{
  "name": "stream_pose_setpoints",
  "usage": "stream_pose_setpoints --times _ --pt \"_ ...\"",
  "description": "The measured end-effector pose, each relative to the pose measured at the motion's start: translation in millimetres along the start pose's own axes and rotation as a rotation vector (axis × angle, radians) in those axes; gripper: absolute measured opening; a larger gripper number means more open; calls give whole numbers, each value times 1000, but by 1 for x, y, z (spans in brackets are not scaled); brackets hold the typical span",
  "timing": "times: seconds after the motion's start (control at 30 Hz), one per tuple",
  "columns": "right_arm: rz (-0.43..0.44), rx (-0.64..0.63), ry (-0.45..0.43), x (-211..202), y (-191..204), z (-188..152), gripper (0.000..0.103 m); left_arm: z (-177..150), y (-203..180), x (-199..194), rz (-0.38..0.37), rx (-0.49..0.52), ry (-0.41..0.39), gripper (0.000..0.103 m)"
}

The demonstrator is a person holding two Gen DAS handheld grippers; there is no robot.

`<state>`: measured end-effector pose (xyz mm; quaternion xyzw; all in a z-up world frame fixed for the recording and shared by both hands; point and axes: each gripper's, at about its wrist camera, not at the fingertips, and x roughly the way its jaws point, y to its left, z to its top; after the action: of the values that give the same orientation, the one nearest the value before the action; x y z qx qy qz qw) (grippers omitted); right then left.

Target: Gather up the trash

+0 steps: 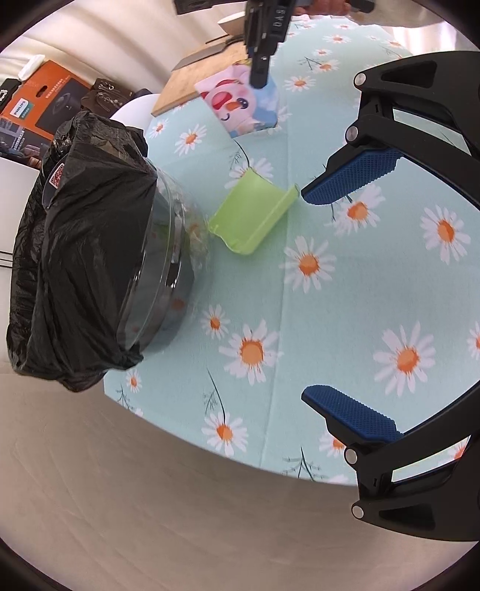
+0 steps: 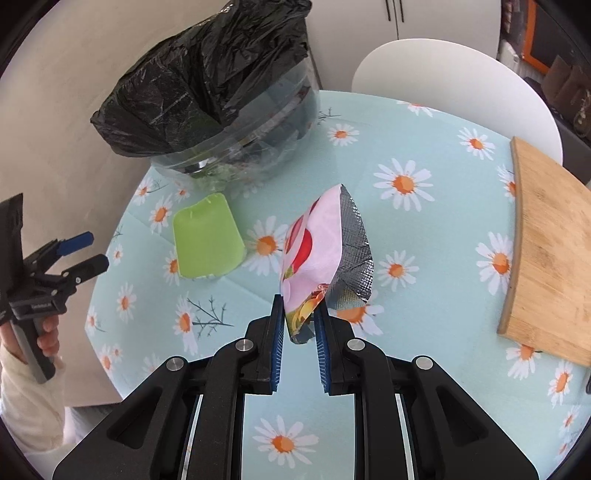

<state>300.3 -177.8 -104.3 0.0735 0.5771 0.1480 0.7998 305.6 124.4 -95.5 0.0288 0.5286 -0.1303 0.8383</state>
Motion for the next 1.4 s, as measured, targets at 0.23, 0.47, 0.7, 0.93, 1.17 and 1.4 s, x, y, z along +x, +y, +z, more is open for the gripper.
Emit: stream_pose_setpoints --times 0.23,0.47,0.7,0.93,1.17,1.4 --pt "-97 6 -7 -12 -12 -22 15 8 -27 29 -18 51 25 96" --pt "-169 12 -22 -26 -15 -39 15 17 -45 58 -93 64 58 96" --pt "-206 19 -28 -37 -14 -48 15 25 -60 77 -52 104 66 68" --pt "-245 4 -36 -44 -12 -51 15 26 -46 87 -50 65 123 6" --pt "-239 -16 -41 -42 -9 -47 15 20 -32 67 12 120 121 3" --pt "-207 -62 -57 -41 -1 -37 15 11 -11 40 67 105 118 1"
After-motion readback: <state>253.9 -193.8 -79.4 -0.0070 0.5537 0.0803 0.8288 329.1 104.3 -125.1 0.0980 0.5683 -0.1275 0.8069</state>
